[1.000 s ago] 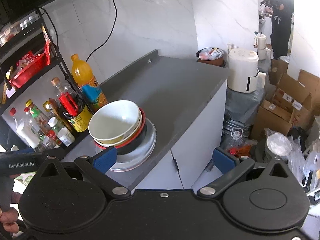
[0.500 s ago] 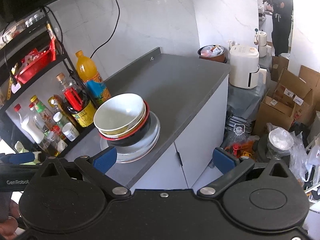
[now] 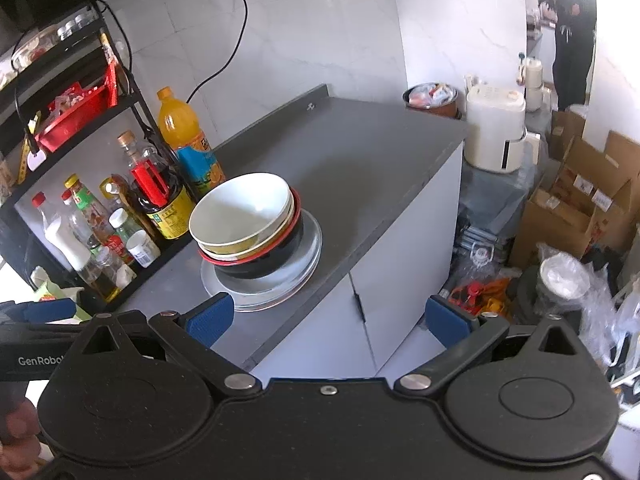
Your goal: Organize plates and bowls
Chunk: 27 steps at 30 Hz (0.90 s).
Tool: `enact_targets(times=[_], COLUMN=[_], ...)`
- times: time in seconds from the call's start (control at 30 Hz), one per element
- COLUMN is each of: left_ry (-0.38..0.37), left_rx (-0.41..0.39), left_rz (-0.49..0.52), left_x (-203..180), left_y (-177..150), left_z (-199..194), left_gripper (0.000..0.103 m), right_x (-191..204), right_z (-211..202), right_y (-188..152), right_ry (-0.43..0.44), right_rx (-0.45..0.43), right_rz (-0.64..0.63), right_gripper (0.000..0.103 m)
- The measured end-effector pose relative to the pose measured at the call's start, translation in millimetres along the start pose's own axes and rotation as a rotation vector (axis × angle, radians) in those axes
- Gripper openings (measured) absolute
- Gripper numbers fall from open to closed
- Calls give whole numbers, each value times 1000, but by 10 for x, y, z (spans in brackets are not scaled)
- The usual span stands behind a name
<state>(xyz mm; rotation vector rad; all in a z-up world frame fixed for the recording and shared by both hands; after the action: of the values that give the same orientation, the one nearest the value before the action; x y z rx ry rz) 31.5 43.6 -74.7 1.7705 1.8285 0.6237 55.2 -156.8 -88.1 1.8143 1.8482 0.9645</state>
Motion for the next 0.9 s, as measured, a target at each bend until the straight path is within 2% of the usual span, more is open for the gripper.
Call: enact_targets(times=[0.33, 0.9], left_ry=[23, 16], left_rx=[-6, -14], left_rz=[-34, -45], left_x=[26, -19], left_y=[64, 103], left_z=[18, 35], left_gripper=[102, 102], right_x=[-46, -58], right_z=[12, -22], right_y=[11, 27], right_ry=[-7, 2], right_rx=[-3, -3], right_rz=[-9, -30], right_gripper=[103, 103])
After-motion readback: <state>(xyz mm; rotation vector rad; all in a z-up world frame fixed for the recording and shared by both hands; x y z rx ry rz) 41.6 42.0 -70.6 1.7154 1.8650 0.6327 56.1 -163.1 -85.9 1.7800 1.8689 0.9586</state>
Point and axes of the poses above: each gripper's, at about its wrist camera, not at the fingertips, and z roughly the way its jaws point, x to its left, y to its top, the point moved 10 cm from there along z, roughly the way its jaws point, and after that the axes turned 4 degrees about -y, right-handed, at the moved point
